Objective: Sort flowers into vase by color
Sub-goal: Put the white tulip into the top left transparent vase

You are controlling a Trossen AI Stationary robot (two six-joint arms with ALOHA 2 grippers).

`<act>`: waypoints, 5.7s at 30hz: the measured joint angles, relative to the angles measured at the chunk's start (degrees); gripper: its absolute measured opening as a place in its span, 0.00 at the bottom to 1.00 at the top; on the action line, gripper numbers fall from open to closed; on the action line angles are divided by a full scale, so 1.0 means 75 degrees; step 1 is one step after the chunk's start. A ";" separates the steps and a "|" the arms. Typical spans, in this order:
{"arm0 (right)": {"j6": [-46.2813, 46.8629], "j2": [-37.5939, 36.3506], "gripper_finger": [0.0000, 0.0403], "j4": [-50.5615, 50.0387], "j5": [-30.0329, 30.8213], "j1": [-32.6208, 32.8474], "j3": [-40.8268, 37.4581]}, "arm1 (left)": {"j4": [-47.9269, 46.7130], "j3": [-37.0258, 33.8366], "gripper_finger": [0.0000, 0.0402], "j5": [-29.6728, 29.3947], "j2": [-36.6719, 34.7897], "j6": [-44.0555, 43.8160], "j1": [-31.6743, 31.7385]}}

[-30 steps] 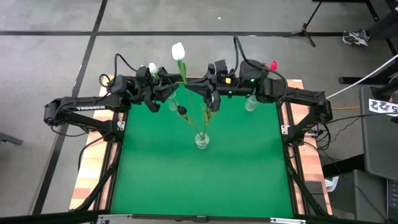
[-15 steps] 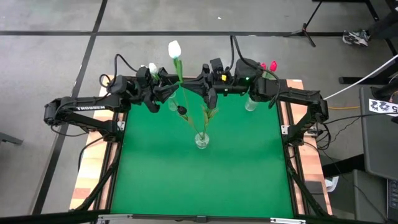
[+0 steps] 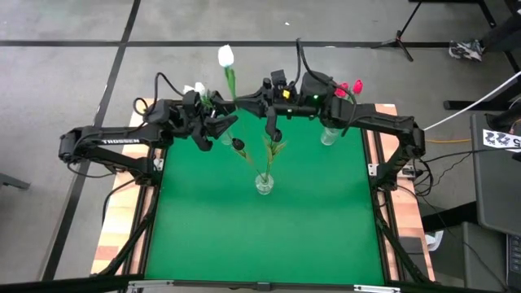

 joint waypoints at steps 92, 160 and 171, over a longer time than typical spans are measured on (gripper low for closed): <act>-0.1989 -0.2822 0.56 -0.5092 0.1064 -0.1041 0.0002 | 0.0700 -0.3246 0.01 -0.5842 -0.1445 0.3551 0.0965; -0.1946 -0.2862 0.56 -0.6039 0.1143 -0.1041 0.0002 | 0.0711 -0.3829 0.66 -0.4908 -0.0064 0.4429 0.0992; -0.1931 -0.2862 0.56 -0.6031 0.1201 -0.1041 0.0002 | -0.1957 -0.2830 0.65 -0.5367 -0.0064 0.4725 0.0688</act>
